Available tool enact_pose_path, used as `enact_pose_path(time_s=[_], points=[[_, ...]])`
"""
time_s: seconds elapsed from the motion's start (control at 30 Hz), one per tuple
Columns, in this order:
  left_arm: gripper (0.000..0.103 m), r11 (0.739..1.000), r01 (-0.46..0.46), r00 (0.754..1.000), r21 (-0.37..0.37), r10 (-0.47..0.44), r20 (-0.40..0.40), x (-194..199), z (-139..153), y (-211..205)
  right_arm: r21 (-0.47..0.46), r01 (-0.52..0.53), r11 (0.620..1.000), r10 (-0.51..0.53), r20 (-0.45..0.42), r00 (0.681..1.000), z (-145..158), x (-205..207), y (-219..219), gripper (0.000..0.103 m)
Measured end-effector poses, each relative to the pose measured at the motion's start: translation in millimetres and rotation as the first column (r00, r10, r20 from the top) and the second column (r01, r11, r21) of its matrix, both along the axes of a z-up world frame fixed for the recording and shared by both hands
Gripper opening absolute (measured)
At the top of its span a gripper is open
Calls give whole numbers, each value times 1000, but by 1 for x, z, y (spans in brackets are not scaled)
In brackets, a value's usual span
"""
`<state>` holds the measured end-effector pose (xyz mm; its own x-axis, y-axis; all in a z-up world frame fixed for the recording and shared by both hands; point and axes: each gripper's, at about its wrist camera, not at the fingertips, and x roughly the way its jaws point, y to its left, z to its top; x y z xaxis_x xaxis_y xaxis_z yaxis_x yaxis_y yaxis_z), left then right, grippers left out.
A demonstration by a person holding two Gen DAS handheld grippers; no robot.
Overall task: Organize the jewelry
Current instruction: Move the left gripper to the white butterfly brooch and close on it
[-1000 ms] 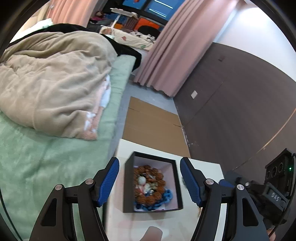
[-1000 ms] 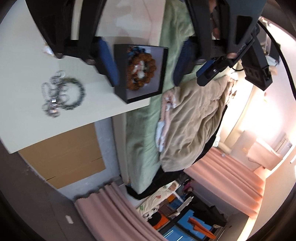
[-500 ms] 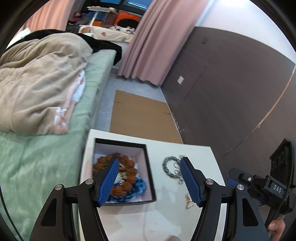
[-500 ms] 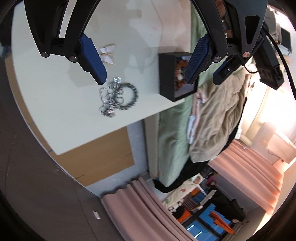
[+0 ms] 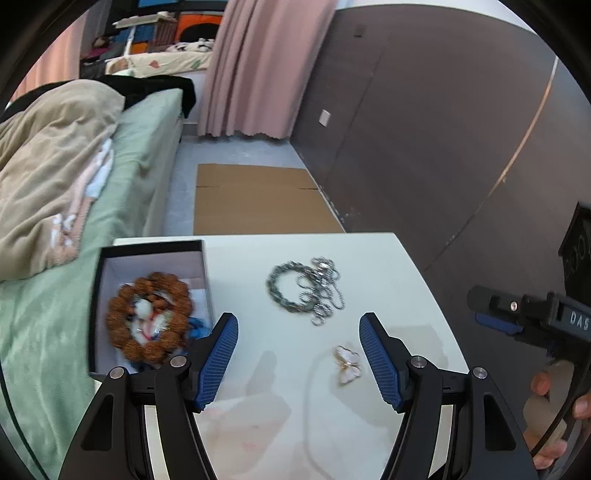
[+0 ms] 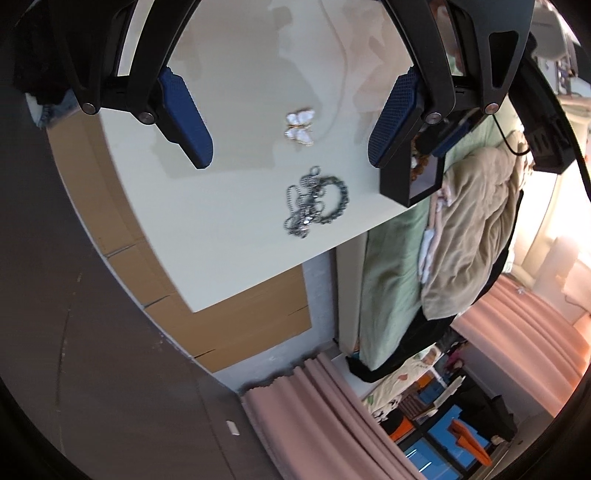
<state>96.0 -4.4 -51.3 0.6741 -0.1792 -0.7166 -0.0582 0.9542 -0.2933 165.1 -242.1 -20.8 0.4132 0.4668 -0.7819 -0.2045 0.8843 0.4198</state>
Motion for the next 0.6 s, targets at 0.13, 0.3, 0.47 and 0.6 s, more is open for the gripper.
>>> enact_pose_path(time_s=[0.13, 0.3, 0.47, 0.6], points=[[69, 1000, 23, 999, 6, -22, -33, 3, -8, -16, -5, 23, 1000, -23, -4, 1000, 0, 0, -13, 86], [69, 999, 45, 996, 5, -44, -72, 10, -17, -30, -3, 49, 999, -49, -12, 999, -2, 1, -27, 86], [60, 998, 64, 991, -20, -66, -117, 19, -29, -42, -26, 102, 994, -103, -39, 994, -10, 6, -38, 86], [50, 997, 64, 982, -35, -70, -176, 27, -43, -50, -23, 147, 989, -148, -56, 987, -13, 10, -50, 86]])
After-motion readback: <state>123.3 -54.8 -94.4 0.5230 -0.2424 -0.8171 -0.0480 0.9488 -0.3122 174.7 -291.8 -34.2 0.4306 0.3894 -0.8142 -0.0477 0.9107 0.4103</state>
